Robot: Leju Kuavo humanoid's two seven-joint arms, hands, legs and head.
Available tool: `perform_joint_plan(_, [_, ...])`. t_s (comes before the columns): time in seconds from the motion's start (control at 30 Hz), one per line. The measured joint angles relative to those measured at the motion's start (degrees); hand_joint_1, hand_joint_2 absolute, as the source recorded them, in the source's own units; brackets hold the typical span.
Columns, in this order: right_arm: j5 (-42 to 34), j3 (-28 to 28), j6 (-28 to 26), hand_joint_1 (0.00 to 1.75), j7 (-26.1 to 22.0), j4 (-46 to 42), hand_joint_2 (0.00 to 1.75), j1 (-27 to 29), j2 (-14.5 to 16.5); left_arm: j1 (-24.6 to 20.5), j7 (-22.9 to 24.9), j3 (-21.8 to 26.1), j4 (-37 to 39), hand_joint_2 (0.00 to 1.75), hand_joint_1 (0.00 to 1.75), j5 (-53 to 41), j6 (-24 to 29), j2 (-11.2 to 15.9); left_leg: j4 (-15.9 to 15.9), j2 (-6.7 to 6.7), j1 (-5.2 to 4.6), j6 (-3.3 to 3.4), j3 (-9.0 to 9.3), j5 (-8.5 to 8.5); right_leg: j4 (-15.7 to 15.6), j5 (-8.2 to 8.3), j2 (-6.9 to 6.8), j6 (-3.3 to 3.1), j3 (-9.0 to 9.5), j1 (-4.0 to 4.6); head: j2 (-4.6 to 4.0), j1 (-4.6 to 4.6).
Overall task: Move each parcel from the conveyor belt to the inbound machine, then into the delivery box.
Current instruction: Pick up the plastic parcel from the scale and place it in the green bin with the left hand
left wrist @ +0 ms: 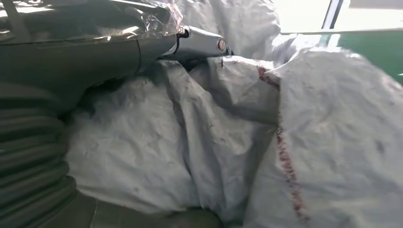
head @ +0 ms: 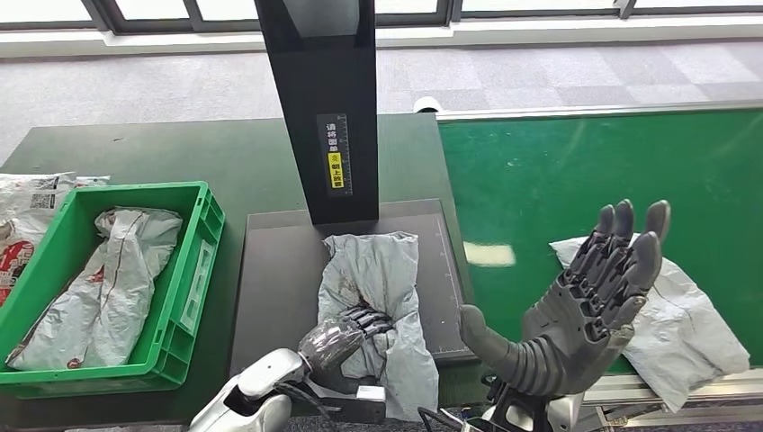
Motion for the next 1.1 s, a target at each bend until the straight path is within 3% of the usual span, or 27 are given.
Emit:
perform_joint_plan(0.3, [0.22,0.00,-0.02,0.00,0.00,-0.72,1.75,2.07,0.00,3.38,0.60,0.65,-9.75,1.75,1.75,1.19,8.14,1.07,0.01,0.02,0.00,-0.04,0.24,0.17,0.01,0.16,0.05,0.00,-0.29,0.00,0.00,0.01])
perform_joint_plan(0.6, [0.53,0.00,-0.02,0.00,0.00,-2.62,1.75,3.34,0.00,3.27,-3.54,3.46,-15.03,1.75,1.75,7.31,16.40,1.49,0.01,0.02,0.01,-0.04,0.08,0.17,0.02,0.17,0.05,0.00,-0.45,0.01,0.00,0.01])
perform_joint_plan(0.83, [1.25,0.00,-0.02,0.00,0.00,-4.36,1.75,4.64,0.10,3.46,-6.83,7.12,-20.05,1.75,1.75,15.16,26.61,1.61,0.01,0.02,0.01,-0.04,0.00,0.17,0.02,0.17,0.05,0.00,-0.53,0.01,0.00,0.01])
perform_joint_plan(1.1, [1.50,0.00,-0.02,0.00,0.00,-5.34,1.75,4.95,0.33,4.13,-7.64,9.76,-23.28,1.75,1.75,16.71,28.71,1.89,0.01,0.02,0.01,-0.04,-0.03,0.17,0.02,0.17,0.05,0.00,-0.56,0.01,0.00,0.01])
